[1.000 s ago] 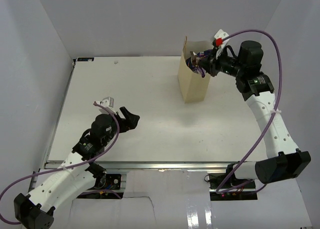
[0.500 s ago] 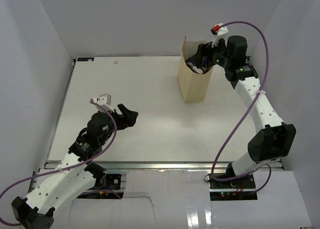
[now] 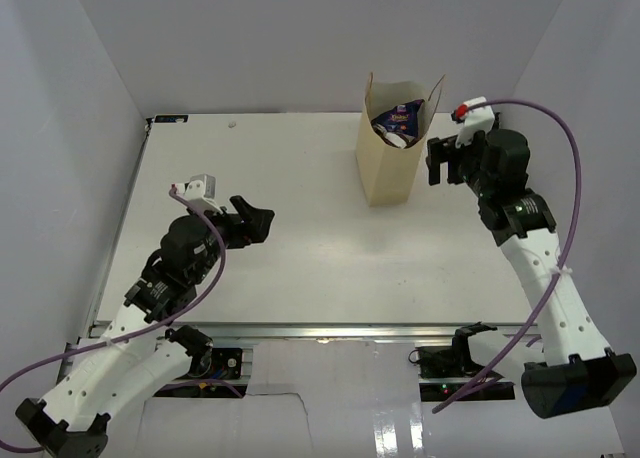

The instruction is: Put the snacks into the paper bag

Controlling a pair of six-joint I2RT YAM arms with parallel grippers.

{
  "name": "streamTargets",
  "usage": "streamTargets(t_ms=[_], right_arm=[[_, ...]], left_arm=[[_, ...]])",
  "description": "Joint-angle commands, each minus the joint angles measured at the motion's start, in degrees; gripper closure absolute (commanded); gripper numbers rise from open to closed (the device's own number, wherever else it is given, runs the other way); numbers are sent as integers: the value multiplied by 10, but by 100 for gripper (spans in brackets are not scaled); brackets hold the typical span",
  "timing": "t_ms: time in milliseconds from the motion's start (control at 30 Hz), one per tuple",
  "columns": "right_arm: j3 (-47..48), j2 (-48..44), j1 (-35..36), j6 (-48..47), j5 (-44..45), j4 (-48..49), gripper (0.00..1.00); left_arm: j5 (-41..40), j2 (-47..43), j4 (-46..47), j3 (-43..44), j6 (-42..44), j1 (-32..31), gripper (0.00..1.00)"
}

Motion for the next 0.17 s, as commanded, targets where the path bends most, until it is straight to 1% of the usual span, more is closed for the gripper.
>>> streamTargets(t_ms=[0,33,133], right_arm=[[-67,-67,-10,-22,91,-19,10],[-92,-79,-12,-25,102,-19,10],[-129,-115,-19,-29,131,-12,10]], left_arm=[[-7,21,-8,41,31,2,2],[-5,25,-8,45,33,2,2],[2,43,-8,53,35,2,2]])
